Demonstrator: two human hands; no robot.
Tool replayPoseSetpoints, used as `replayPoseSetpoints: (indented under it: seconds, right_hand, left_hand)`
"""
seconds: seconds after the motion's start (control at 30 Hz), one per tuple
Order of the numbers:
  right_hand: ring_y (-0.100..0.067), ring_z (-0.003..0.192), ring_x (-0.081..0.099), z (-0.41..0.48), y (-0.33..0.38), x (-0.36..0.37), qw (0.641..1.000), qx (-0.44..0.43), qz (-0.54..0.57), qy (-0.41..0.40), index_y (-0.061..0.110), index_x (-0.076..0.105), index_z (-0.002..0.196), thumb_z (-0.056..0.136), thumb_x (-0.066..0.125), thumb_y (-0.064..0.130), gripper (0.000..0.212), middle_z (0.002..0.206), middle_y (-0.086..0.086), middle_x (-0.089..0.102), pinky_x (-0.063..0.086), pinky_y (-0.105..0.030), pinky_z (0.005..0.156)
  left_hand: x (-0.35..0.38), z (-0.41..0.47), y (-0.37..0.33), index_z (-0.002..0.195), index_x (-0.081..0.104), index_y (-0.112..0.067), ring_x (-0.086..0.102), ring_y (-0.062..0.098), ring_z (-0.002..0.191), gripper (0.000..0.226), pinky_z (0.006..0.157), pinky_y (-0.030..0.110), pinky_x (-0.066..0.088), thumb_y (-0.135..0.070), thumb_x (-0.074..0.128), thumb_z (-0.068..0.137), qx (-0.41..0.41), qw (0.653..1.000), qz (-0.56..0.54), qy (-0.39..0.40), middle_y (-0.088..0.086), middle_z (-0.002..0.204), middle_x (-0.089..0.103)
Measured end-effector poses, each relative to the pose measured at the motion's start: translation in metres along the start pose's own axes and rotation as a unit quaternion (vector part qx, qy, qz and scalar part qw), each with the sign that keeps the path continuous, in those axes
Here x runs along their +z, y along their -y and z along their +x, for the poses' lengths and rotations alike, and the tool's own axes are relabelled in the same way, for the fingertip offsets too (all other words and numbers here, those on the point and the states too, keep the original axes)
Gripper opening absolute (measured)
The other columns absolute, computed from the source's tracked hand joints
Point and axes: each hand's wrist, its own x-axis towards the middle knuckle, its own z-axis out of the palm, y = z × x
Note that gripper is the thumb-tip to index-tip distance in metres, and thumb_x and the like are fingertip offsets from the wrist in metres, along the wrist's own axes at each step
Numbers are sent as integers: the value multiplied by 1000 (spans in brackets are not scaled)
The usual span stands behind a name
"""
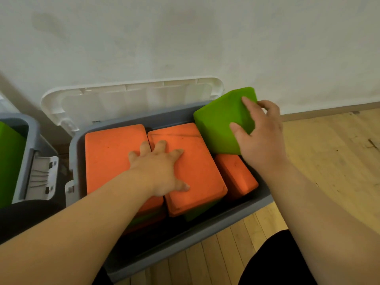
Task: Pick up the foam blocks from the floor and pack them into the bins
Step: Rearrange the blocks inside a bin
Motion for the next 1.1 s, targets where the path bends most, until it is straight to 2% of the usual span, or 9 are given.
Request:
replayPoseSetpoints:
  seconds: [0.13,0.2,0.3,0.4,0.5,0.6,0.77,0.9,1.1]
  right_hand:
    - [-34,146,29,4,10,6,991,36,-64,109,45,15,160,89,63,38,86,168,5,8,34,-48,117]
    - [-29,152,24,5,10,8,989,35,-69,126,44,9,161,88,63,29,92,171,6,1,32,-46,120]
    - [-16,154,22,6,10,6,996,19,-26,78,38,28,160,93,65,32,76,171,7,13,28,-39,122]
    - [-22,149,34,11,10,9,998,-4,-54,43,36,43,154,95,65,44,63,168,8,24,34,-42,116]
    - [-29,143,38,17,13,20,992,-10,-105,65,39,42,154,96,61,48,61,169,9,21,38,-48,113]
    - [-30,148,31,22,10,38,986,5,-109,128,41,38,155,99,56,48,59,170,12,14,35,-51,116]
    - [-33,151,25,34,-1,77,976,-8,-102,192,38,37,156,104,45,42,52,171,5,12,29,-52,120]
    - [-36,150,27,42,-2,96,975,0,-96,199,37,39,156,103,43,45,54,171,3,14,28,-52,119]
    - [-24,146,38,56,0,83,990,-28,-53,127,22,53,149,98,59,33,52,162,-5,39,30,-40,121]
  left_hand:
    - [1,0,1,157,7,-54,3,43,151,108,118,64,17,-85,63,70,1,1000,-6,9,-2,168,3]
    - [1,0,2,157,6,-54,3,43,151,108,118,64,15,-85,63,70,4,1000,-8,11,-2,168,2]
    - [0,1,5,157,6,-54,6,42,150,107,117,61,18,-84,63,71,11,1000,-2,9,-1,168,4]
    - [-4,2,8,157,8,-54,11,40,148,105,114,58,22,-81,64,72,20,1000,6,8,-2,167,6]
    - [-8,4,12,158,10,-52,14,38,147,105,111,57,26,-77,67,73,28,999,9,12,-4,167,8]
    - [-11,5,18,158,13,-51,16,36,147,106,111,56,27,-76,70,71,30,999,15,4,-3,167,10]
    - [-9,10,25,158,2,-52,-5,52,151,121,119,70,1,-86,69,63,-21,1000,17,13,0,170,-10]
    - [-4,17,33,154,-9,-59,-17,52,150,125,116,75,-2,-91,66,59,-32,999,-13,33,-8,168,-22]
    - [8,28,42,147,-19,-65,-37,47,144,125,110,75,-17,-95,61,56,-25,998,-40,46,-12,163,-36]
